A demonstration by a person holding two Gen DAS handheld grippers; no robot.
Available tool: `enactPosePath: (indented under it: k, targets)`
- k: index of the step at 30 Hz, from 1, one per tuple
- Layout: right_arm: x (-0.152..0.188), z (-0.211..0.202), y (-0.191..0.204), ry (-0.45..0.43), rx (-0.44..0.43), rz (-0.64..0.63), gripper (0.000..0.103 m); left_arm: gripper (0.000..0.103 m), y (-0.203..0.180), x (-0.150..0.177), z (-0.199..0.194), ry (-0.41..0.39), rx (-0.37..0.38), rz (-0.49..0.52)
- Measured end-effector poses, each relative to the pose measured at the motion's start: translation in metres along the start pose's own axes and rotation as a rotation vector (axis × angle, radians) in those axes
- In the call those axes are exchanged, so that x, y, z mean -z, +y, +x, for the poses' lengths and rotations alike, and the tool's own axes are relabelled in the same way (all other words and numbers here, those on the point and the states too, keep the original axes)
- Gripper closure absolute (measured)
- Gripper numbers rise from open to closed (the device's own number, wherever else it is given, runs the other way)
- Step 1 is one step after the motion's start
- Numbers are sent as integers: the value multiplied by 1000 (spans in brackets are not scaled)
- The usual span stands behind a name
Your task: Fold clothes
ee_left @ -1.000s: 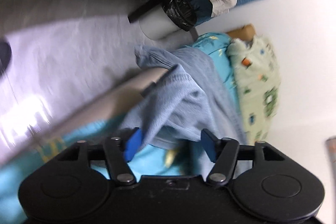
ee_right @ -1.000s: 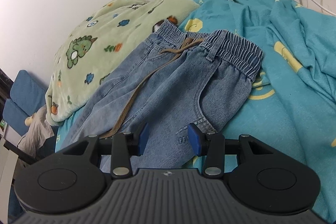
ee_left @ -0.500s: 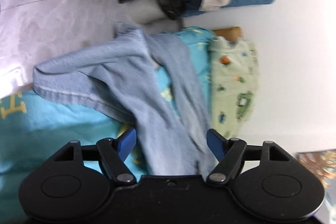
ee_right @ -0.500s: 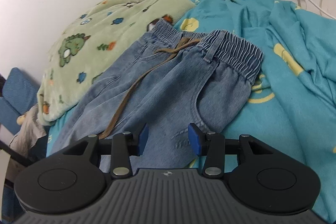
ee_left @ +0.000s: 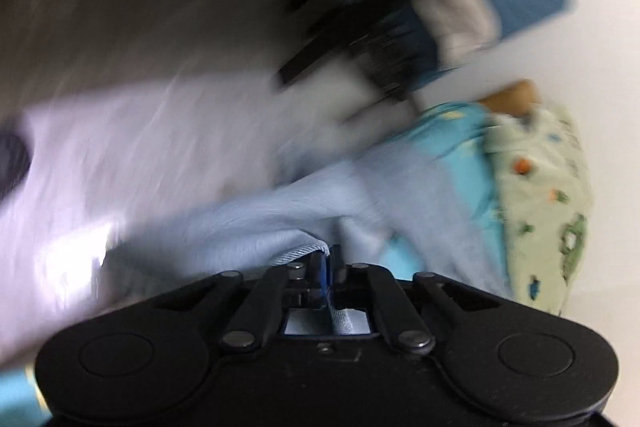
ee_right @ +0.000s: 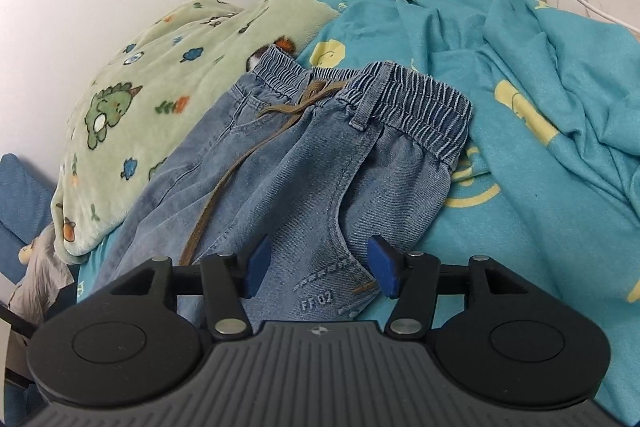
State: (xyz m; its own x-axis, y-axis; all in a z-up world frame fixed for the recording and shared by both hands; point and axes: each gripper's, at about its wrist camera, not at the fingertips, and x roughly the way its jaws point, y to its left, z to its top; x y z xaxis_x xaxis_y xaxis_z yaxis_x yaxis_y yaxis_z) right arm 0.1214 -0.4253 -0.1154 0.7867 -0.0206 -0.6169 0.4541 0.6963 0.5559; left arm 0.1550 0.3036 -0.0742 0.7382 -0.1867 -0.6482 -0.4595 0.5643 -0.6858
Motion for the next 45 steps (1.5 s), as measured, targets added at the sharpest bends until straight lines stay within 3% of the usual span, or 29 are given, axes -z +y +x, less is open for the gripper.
enactPosePath:
  k: [2, 5, 8, 11, 13, 18, 20, 24, 26, 28, 30, 33, 35, 36, 38, 40, 41, 42, 45]
  targets:
    - [0, 2, 0, 1, -10, 2, 46, 102, -34, -14, -22, -48, 82, 85]
    - [-2, 1, 1, -17, -19, 1, 46, 102, -58, -22, -55, -91, 198, 121]
    - [-5, -3, 0, -41, -18, 10, 46, 102, -45, -4, -63, -112, 168, 163]
    - [-7, -5, -4, -54, -6, 32, 46, 102, 6, 19, -46, -59, 47, 109]
    - [-10, -7, -9, -62, 12, 52, 46, 102, 46, 32, -36, 9, 20, 61]
    - [-19, -9, -23, -48, 29, 143, 46, 101, 115, 50, -18, 89, 85, -131]
    - [-23, -10, -22, -43, 15, 156, 44, 100, 122, 47, -13, 90, 122, -186]
    - [-33, -8, -10, -41, -10, 111, 42, 96, 115, 40, 1, 102, 108, -188]
    - [-41, -3, -6, -37, 3, 91, 41, 90, 116, 35, 9, 110, 120, -210]
    - [-47, 3, -5, -40, 43, 84, 41, 72, 116, 31, 25, 128, 132, -262]
    - [-52, 11, -8, -21, 51, 120, 40, 69, 120, 27, 38, 133, 143, -306]
    - [-55, 26, -2, 22, 18, 129, 38, 69, 125, 22, 59, 133, 147, -355]
    - [-56, 39, 10, 37, 35, 80, 38, 83, 125, 15, 65, 95, 116, -354]
    - [-57, 47, 14, 40, 52, 59, 38, 97, 123, 10, 65, 73, 108, -340]
    - [-59, 62, 18, 44, 101, 35, 45, 99, 109, -1, 60, 33, 85, -272]
    - [-60, 74, 17, 49, 144, 35, 65, 100, 82, -13, 48, -12, 84, -154]
    - [-60, 77, 13, 42, 144, 48, 86, 100, 67, -20, 40, -36, 95, -92]
    - [-60, 77, 7, 38, 126, 73, 93, 100, 53, -26, 29, -55, 129, -51]
    - [-60, 63, -5, 9, 44, 150, 98, 102, 18, -41, -5, -96, 237, 37]
